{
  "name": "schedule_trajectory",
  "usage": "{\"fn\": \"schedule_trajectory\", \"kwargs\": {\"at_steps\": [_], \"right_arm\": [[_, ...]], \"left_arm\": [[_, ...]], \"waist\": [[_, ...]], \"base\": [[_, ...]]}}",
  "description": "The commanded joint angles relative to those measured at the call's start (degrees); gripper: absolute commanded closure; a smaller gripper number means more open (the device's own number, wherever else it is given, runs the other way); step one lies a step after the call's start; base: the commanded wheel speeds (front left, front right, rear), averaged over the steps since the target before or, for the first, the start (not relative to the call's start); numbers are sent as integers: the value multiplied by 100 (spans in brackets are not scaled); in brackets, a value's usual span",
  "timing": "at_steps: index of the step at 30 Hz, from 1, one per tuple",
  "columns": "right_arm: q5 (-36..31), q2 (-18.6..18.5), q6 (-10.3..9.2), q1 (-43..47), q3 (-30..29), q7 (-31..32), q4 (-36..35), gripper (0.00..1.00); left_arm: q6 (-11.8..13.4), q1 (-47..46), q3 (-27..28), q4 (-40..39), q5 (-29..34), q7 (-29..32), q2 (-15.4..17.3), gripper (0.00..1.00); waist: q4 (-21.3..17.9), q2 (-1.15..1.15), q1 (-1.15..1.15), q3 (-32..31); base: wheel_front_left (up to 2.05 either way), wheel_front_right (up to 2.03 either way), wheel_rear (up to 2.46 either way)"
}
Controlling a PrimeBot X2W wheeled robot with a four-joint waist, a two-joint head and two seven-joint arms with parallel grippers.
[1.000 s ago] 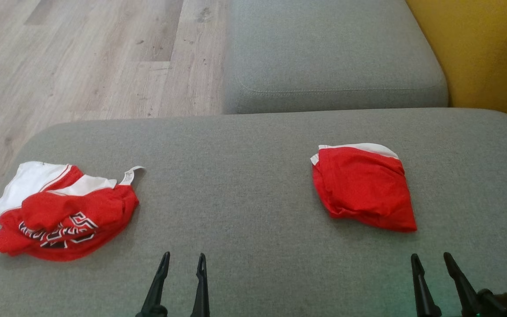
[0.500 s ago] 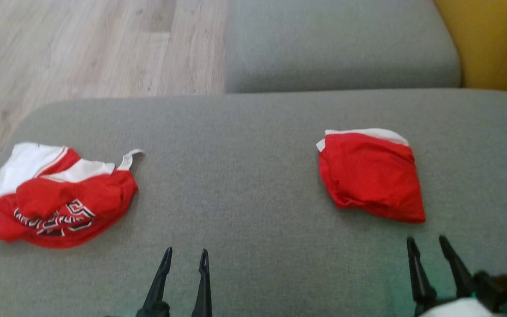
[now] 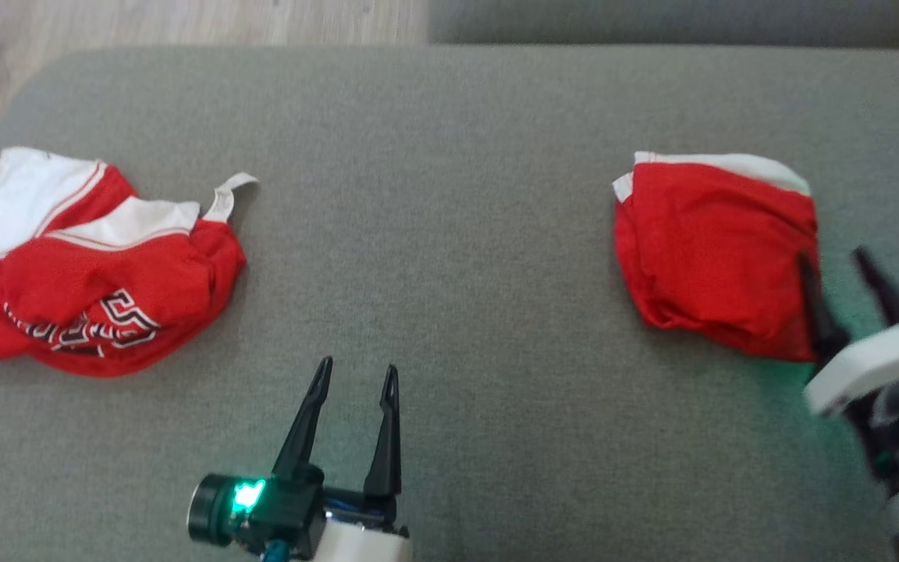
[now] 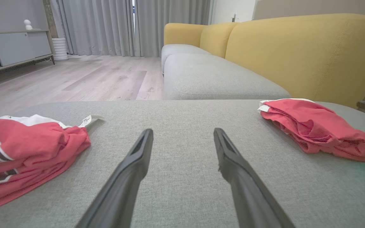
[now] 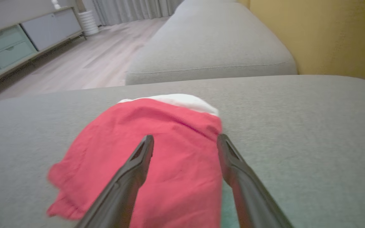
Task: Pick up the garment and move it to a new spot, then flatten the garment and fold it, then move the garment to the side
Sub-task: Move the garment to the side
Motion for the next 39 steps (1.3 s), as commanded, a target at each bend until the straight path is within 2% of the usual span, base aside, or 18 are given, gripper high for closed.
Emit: {"fn": "schedule_trajectory", "kwargs": {"at_steps": [1, 8, 13, 14, 15, 16, 17, 20, 25, 33, 39], "right_arm": [[112, -262, -4, -274, 24, 167, -2, 0], [356, -599, -4, -721, 5, 456, 659, 0], [933, -493, -4, -823, 247, 617, 971, 0], [1098, -472, -4, -842, 304, 657, 1005, 15], [1249, -468, -4, -857, 387, 702, 1027, 36], [1398, -476, -4, -868, 465, 732, 1037, 65], [1535, -498, -4, -881, 532, 738, 1034, 100], [1730, -680, -4, -930, 705, 610, 1005, 100], [1549, -1168, -4, -1072, 736, 311, 1172, 100], [1540, -1953, -4, -1394, 399, 274, 1464, 100], [1222, -2330, -4, -1703, 91, 94, 1756, 100]], "left_arm": [[52, -266, 90, -189, -38, -30, -12, 0], [99, -502, -8, -155, -32, -30, -12, 0], [169, -601, -22, -131, -58, -30, -12, 0], [175, -616, -27, -114, -46, -30, -12, 0], [177, -634, -35, -98, -19, -30, -12, 0], [180, -653, -42, -88, 9, -30, -12, 0], [185, -671, -45, -83, 28, -30, -12, 0], [210, -707, -29, -83, 50, -30, -12, 0], [224, -732, 1, -118, 67, -30, -12, 0], [162, -878, 4, -130, 156, -30, -12, 0], [121, -983, 62, -121, 225, -30, -12, 0]], "waist": [[60, 0, -2, 200], [150, 0, -2, 430], [150, 0, -2, 515], [142, 0, -2, 527], [134, 0, -2, 534], [126, 0, -2, 539], [117, 0, -2, 544], [66, 0, -2, 551], [-88, 0, -2, 565], [-359, 0, -2, 770], [-491, 0, -2, 923]], "base": [[0, 0, 0], [0, 0, 0], [0, 0, 0], [0, 0, 0], [0, 0, 0], [0, 0, 0], [0, 0, 0], [0, 0, 0], [0, 0, 0], [0, 0, 0], [0, 0, 0]]}}
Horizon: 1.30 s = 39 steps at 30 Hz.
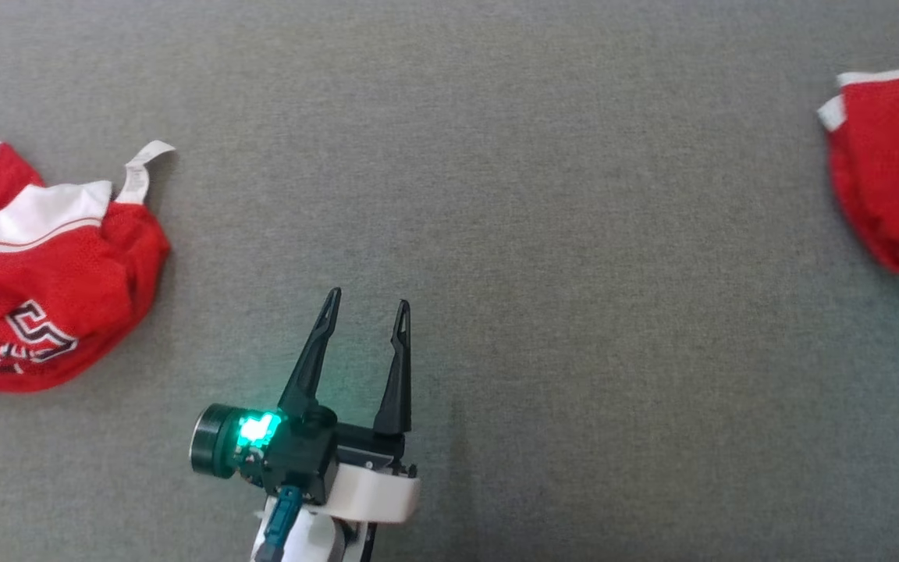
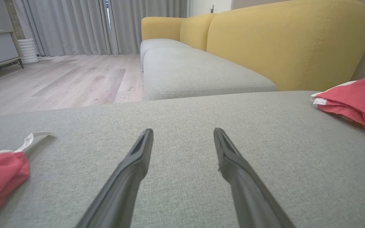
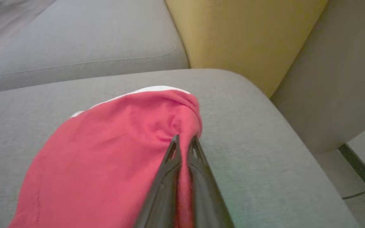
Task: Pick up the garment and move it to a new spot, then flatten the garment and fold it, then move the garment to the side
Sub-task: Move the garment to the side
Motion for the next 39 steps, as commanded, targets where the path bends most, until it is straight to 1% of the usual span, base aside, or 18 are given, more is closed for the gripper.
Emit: {"fn": "schedule_trajectory", "kwargs": {"at_steps": [1, 2, 3, 6, 8, 9, 10, 11, 12, 15, 16, 20, 24, 27, 30, 32, 36, 39], "right_arm": [[-189, -291, -4, -163, -68, -136, -57, 87], [-366, -296, -4, -230, -128, -208, 4, 2], [-568, -276, -4, -302, -210, -316, 71, 0], [-1228, -115, -4, -471, -459, -656, 266, 0], [-1759, 48, -4, -528, -588, -899, 338, 0], [-1759, 48, -4, -528, -588, -899, 338, 0], [-1966, 181, -4, -538, -658, -1010, 348, 0], [-2246, 517, -4, -485, -700, -1183, 295, 0], [-2312, 704, -4, -428, -668, -1252, 237, 0], [-2333, 1208, -4, -160, -426, -1487, -45, 0], [-2301, 1365, -4, -45, -325, -1563, -152, 0], [-2198, 1862, -4, 547, 118, -1751, -508, 0], [-1906, 2449, -4, 1206, 287, -1810, -862, 0], [-1859, 2790, -4, 1703, 332, -1818, -1379, 0], [-1888, 3029, -4, 2336, 371, -1820, -1923, 0], [-1924, 3111, -4, 2735, 424, -1821, -2217, 0], [-2076, 3188, -4, 3377, 327, -1821, -2624, 0], [-2091, 3247, -4, 3730, 197, -1821, -2747, 0]], "left_arm": [[-24, -153, 189, -171, 53, -29, -7, 0], [-32, -161, 193, -161, 55, -29, -7, 0], [-38, -167, 193, -150, 53, -29, -7, 0], [-47, -179, 175, -109, 23, -29, -7, 0], [-49, -173, 149, -89, -3, -29, -7, 0], [-49, -173, 149, -89, -3, -29, -7, 0], [-50, -159, 136, -74, -18, -29, -7, 0], [-49, -107, 126, -36, -42, -29, -7, 0], [-44, -71, 131, -18, -57, -29, -7, 0], [-6, 74, 176, 27, -104, -29, -7, 0], [44, 139, 211, 62, -126, -29, -7, 0], [199, 410, 308, 224, -288, -29, -7, 0], [181, 604, 408, 146, -526, -29, -7, 0], [136, 703, 479, 7, -554, -29, -7, 0], [127, 856, 551, -127, -556, -29, -7, 0], [135, 1005, 610, -221, -556, -29, -7, 0], [145, 1367, 714, -341, -538, -29, -7, 0], [89, 1570, 782, -376, -512, -29, -7, 0]], "waist": [[-54, 0, 0, 46], [-65, 0, 0, 45], [-74, 0, 0, 35], [-84, 0, 0, -63], [-76, 0, 0, -179], [-76, 0, 0, -179], [-69, 0, 0, -256], [-57, 0, 0, -444], [-50, 0, 0, -552], [-32, 0, 0, -894], [-23, 0, 0, -1033], [41, 0, 0, -1618], [84, 0, 0, -1980], [135, 0, 0, -2125], [169, 0, 0, -2293], [170, 0, 0, -2400], [166, 0, 0, -2555], [169, 0, 0, -2606]], "base": [[0, 0, 0], [0, 0, 0], [0, 0, 0], [0, 0, 0], [0, 0, 0], [0, 0, 0], [0, 0, 0], [0, 0, 0], [0, 0, 0], [0, 0, 0], [0, 0, 0], [0, 0, 0], [0, 0, 0], [0, 0, 0], [0, 0, 0], [0, 0, 0], [0, 0, 0], [0, 0, 0]]}}
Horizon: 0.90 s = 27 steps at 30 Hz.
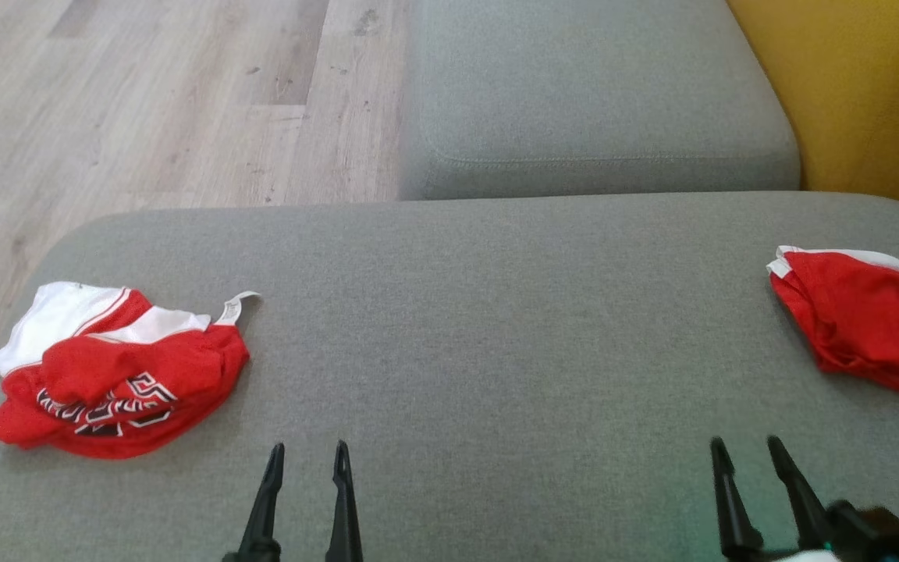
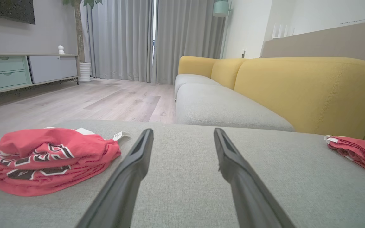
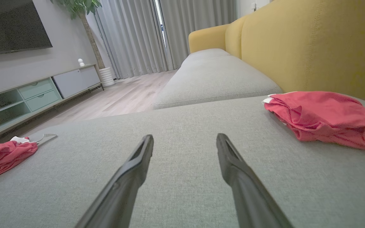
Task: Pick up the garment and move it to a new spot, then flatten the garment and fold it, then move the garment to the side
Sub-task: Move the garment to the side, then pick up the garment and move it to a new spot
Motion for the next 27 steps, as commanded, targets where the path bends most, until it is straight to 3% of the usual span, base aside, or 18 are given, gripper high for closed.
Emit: {"fn": "schedule_trajectory", "kwargs": {"at_steps": [1, 27], "right_arm": [[-37, 7, -4, -96, 25, -77, -260, 0], [-272, 107, -4, 132, 0, -77, -389, 0]], "left_arm": [[-35, -158, 242, -229, 44, -30, -17, 0], [-184, 33, 441, -118, 238, -30, -17, 0]], "waist": [[7, 0, 1, -32], [-39, 0, 1, -21]], "base": [[0, 0, 0], [0, 0, 0]]}}
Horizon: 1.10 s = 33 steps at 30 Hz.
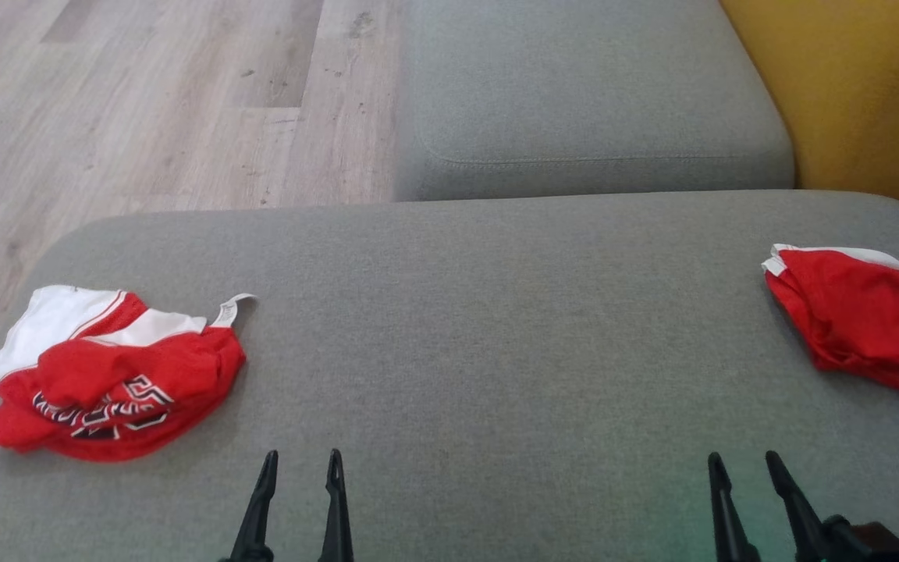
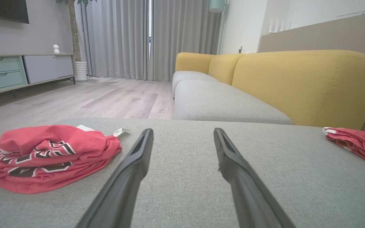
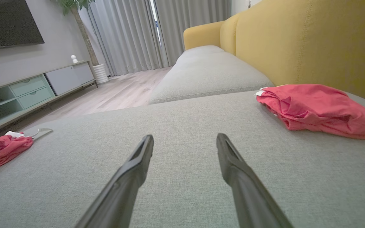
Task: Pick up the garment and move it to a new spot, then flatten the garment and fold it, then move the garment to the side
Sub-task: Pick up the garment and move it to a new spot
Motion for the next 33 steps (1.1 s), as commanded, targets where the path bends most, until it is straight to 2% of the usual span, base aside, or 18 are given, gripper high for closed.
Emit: {"fn": "schedule_trajectory", "kwargs": {"at_steps": [1, 6, 17, 22, 26, 33], "right_arm": [[-64, -36, -4, -213, 183, -77, -218, 0], [-61, -33, -4, -284, 339, -77, -223, 0], [276, -31, -4, -571, 729, -78, -249, 0], [367, -31, -4, -654, 843, -78, -215, 0], [409, -31, -4, -702, 883, -78, -184, 0], [376, -31, -4, -740, 843, -78, -155, 0]], "left_arm": [[19, -157, 232, -148, 71, -30, -19, 0], [66, -185, 298, -172, 90, -30, -19, 0], [5, -296, 507, -216, 247, -31, -19, 0], [-11, -329, 596, -222, 269, -31, -19, 0], [6, -350, 680, -269, 257, -31, -19, 0], [24, -341, 868, -312, 238, -31, -19, 0]], "waist": [[45, 0, 0, 7], [356, 0, 0, 20], [1589, 0, 0, 204], [2013, 0, 0, 265], [2182, 0, 0, 344], [2220, 0, 0, 489]], "base": [[0, 0, 0], [0, 0, 0], [0, 0, 0], [0, 0, 0], [0, 0, 0], [0, 0, 0]]}}
